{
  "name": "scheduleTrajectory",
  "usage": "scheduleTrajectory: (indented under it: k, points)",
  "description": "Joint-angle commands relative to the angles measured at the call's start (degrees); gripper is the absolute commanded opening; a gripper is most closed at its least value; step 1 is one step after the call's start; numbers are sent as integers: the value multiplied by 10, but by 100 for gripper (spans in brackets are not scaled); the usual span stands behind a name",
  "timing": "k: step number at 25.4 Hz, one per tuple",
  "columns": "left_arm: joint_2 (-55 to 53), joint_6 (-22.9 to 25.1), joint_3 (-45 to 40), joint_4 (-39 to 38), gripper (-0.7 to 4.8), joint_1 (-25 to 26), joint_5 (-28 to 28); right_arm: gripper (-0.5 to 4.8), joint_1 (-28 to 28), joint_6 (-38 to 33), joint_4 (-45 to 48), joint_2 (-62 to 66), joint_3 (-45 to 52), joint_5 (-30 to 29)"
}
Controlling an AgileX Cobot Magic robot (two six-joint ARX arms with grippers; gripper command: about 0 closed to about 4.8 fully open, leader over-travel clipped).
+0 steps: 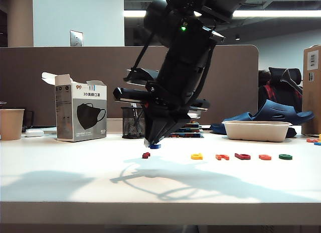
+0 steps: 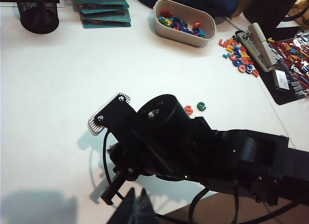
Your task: Select the appropriate letters from the row of letter magnets placed on the table to arrange into the word "yes".
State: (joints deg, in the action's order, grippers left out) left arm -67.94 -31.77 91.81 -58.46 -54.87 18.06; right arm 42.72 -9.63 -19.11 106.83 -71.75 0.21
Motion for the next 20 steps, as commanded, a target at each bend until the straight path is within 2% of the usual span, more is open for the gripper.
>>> scheduleTrajectory:
  k: [1,7,20]
  points:
    - [1,0,2,7,-5,0,-1,-2,1,-3,10,1,-1,3]
    - [1,0,2,7,-5,0,-1,-2,0,-9,38,1,40,17]
    - [1,0,2,2,-5,0,-1,-2,0,-9,63,8,45,26]
